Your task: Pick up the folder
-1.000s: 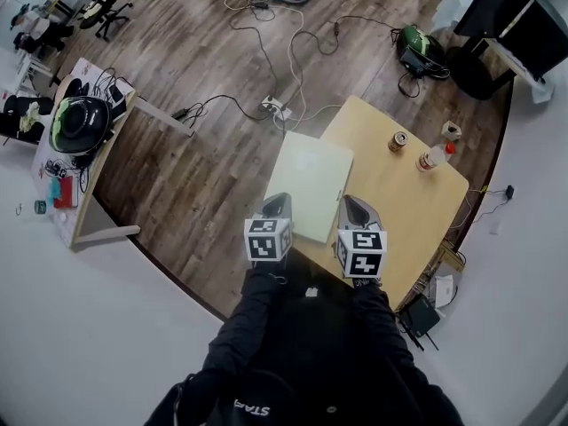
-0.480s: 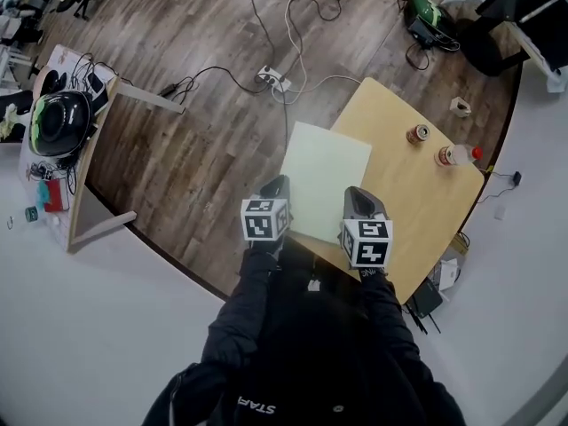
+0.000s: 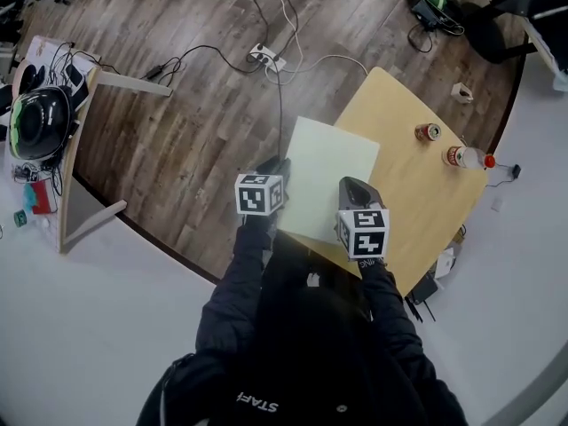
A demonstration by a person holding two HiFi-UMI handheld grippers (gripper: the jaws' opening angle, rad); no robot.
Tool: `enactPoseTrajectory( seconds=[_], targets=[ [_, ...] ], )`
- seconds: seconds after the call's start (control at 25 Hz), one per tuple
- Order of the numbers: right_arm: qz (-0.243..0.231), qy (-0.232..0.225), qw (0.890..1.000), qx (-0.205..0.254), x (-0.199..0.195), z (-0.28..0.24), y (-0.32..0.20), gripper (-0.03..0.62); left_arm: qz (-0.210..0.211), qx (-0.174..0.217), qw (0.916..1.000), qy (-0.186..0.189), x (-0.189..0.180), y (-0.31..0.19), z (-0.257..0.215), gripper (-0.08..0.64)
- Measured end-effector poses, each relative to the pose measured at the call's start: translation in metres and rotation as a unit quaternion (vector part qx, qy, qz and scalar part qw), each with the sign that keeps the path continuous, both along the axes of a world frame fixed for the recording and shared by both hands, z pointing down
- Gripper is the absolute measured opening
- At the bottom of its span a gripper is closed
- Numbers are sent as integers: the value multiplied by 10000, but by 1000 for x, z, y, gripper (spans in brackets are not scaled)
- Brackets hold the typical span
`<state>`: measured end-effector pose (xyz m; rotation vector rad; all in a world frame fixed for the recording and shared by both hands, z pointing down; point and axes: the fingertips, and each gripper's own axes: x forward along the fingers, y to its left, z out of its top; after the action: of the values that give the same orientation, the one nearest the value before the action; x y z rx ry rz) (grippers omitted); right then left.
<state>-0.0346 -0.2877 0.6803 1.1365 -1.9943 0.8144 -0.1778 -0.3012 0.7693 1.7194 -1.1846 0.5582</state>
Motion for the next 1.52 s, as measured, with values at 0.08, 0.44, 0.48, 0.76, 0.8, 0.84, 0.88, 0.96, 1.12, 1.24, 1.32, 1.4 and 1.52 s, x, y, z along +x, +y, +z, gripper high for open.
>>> enactPoseTrajectory(
  seconds=[0.08, 0.44, 0.48, 0.76, 0.8, 0.84, 0.88, 0.96, 1.12, 1.24, 1.32, 1.4, 1.52],
  targets=[
    [-21, 15, 10000, -44, -2, 5, -4, 23, 43, -127, 9998, 139, -1, -5, 10, 137],
    [2, 70, 9996, -261, -10, 26, -15, 23, 766, -270, 9903, 1123, 16, -25, 36, 280],
    [8, 67, 9996, -282, -11, 28, -15, 23, 879, -304, 9879, 1239, 18, -26, 40, 294],
    [99, 82, 9990, -426, -11, 42, -15, 23, 1349, -532, 9714, 1880, 32, -30, 53, 351],
    [108, 82, 9990, -435, -11, 43, -15, 23, 1388, -555, 9690, 1969, 34, -29, 54, 360],
    [114, 84, 9989, -439, -11, 44, -15, 23, 1416, -585, 9667, 2050, 35, -29, 55, 371],
    [118, 86, 9989, -443, -11, 45, -16, 23, 1448, -626, 9646, 2114, 36, -28, 57, 382],
    [132, 89, 9988, -454, -10, 47, -17, 23, 1549, -730, 9603, 2202, 40, -27, 62, 397],
    [185, 109, 9986, -476, -7, 49, -16, 23, 1652, -922, 9487, 2533, 49, -24, 69, 407],
    [205, 135, 9984, -503, -5, 52, -12, 23, 1654, -1034, 9405, 2781, 54, -21, 71, 407],
    [217, 152, 9983, -528, -3, 53, -9, 23, 1651, -1023, 9384, 2857, 57, -21, 71, 405],
    [237, 155, 9981, -554, 0, 54, -5, 23, 1607, -976, 9386, 2893, 57, -21, 71, 405],
    [262, 118, 9980, -560, 0, 52, -2, 23, 1504, -859, 9413, 2897, 55, -21, 65, 403]
  ],
)
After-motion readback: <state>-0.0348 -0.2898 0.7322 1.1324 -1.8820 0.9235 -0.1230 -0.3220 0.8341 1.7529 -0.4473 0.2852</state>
